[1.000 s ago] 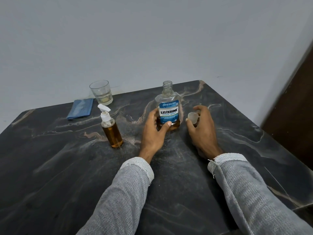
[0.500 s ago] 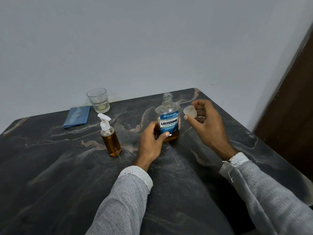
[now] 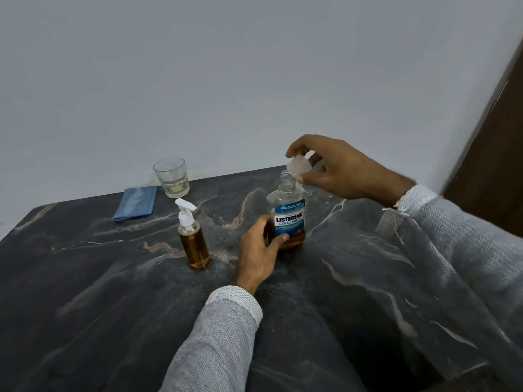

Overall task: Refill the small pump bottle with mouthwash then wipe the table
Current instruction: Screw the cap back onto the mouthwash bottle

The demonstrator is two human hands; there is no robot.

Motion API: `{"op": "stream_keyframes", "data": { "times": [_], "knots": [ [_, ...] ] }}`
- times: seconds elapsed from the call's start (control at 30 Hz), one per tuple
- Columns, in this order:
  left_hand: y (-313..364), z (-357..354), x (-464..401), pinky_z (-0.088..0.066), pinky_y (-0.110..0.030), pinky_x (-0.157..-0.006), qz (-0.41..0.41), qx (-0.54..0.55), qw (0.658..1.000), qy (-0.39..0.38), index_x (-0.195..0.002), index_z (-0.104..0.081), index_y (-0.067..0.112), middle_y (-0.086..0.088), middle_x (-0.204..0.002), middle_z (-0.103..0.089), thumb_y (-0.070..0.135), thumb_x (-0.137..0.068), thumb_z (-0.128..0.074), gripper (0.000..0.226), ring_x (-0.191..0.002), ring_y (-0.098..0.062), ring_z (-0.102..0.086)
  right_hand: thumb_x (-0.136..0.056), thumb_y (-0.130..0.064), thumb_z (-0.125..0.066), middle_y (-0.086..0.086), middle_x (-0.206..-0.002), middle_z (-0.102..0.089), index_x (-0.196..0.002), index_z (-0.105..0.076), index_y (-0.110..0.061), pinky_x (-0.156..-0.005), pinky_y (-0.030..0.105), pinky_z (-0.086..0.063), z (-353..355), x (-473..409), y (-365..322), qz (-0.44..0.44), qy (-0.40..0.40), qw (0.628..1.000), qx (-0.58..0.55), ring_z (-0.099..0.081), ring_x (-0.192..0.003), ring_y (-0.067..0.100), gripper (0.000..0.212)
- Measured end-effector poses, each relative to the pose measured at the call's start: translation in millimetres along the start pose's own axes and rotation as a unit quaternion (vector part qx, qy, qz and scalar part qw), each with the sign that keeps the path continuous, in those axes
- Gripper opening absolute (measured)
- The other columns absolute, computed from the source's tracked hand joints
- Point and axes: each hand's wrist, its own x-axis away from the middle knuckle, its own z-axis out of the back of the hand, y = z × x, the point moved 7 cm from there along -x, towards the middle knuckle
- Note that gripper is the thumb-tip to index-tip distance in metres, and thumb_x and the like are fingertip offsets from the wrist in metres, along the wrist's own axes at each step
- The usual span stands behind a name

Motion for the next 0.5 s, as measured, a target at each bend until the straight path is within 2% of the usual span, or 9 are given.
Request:
{"op": "stream_keyframes", "data": {
  "times": [0.13, 0.3, 0.37, 0.5],
  "knots": [
    [-2, 0, -1, -0.044, -0.014, -0.088, -0.002, -0.004, 1.000, -0.002, -0.126, -0.053, 0.025, 0.005, -0.129, -0.060, 0.020, -0.085, -0.070, 0.045, -0.117, -0.005, -0.053, -0.085, -0.015, -0.070, -0.008, -0.109, -0.056, -0.115, -0.058, -0.026, -0.071, 0.015, -0.046, -7, -14, -9, 0.021, -0.058, 0.997, 0.047, -0.060, -0.090, 0.012, 0.034],
    [-3, -1, -2, -0.044, -0.017, -0.093, -0.002, -0.006, 1.000, -0.003, -0.126, -0.053, 0.025, 0.006, -0.130, -0.060, 0.020, -0.085, -0.070, 0.044, -0.118, -0.005, -0.053, -0.087, -0.016, -0.068, -0.010, -0.110, -0.052, -0.120, -0.059, -0.025, -0.079, 0.023, -0.048, -16, -21, -13, 0.033, -0.109, 0.989, 0.095, -0.058, -0.093, 0.013, 0.035],
    [-3, -1, -3, -0.044, -0.020, -0.095, -0.003, -0.007, 1.000, -0.002, -0.125, -0.054, 0.025, 0.005, -0.130, -0.061, 0.020, -0.085, -0.070, 0.044, -0.119, -0.007, -0.054, -0.088, -0.016, -0.067, -0.010, -0.109, -0.052, -0.122, -0.060, -0.024, -0.081, 0.026, -0.049, -19, -21, -13, 0.032, -0.118, 0.987, 0.105, -0.058, -0.094, 0.014, 0.035],
    [-2, -1, -2, -0.042, -0.015, -0.092, -0.001, -0.010, 1.000, -0.004, -0.126, -0.054, 0.026, 0.006, -0.131, -0.060, 0.020, -0.085, -0.070, 0.044, -0.119, -0.005, -0.052, -0.088, -0.020, -0.067, -0.008, -0.106, -0.053, -0.121, -0.061, -0.022, -0.077, 0.023, -0.045, -20, -20, -12, 0.038, -0.106, 0.987, 0.117, -0.056, -0.090, 0.012, 0.034]
  ]
}}
